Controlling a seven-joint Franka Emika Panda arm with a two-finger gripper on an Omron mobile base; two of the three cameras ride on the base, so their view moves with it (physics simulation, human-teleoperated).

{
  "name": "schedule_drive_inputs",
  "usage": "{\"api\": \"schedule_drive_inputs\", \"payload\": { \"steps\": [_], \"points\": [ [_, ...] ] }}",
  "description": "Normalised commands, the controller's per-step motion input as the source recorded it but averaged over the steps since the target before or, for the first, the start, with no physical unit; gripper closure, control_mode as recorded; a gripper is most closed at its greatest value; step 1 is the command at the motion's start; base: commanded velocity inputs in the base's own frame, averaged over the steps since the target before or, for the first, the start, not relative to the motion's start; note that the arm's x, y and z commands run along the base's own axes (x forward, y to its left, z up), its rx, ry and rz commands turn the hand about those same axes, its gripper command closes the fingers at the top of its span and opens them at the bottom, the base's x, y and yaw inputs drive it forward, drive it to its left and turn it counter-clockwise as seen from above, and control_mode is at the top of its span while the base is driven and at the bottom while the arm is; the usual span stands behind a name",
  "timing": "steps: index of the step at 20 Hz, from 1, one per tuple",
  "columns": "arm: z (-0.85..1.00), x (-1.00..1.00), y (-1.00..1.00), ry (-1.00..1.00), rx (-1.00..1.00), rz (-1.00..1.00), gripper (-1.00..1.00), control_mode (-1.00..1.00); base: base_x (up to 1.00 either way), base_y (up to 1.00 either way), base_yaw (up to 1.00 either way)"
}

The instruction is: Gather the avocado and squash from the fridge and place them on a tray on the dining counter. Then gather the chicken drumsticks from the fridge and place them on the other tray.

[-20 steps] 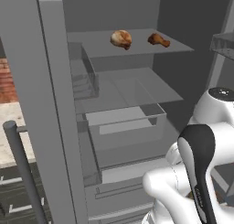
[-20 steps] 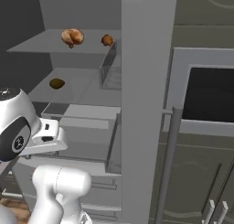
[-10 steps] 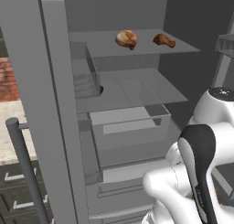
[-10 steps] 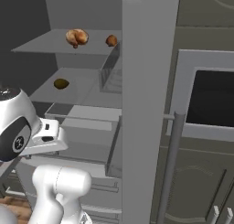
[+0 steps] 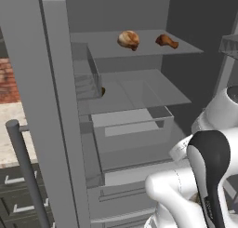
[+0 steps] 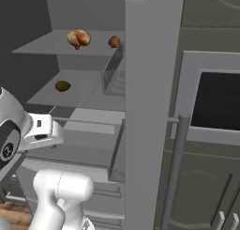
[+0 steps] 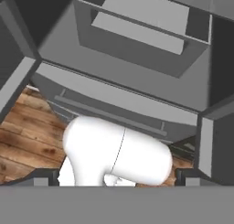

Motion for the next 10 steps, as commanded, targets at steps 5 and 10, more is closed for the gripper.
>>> {"api": "schedule_drive_inputs", "payload": {
  "steps": [5,10],
  "points": [
    [0.43,0.30,0.33,-0.13,0.04,0.09,-1.00,-1.00,0.00,0.00,0.00],
    [0.37,0.68,0.00,-0.02,0.21,0.17,-1.00,-1.00,0.00,0.00,0.00]
  ]
}}
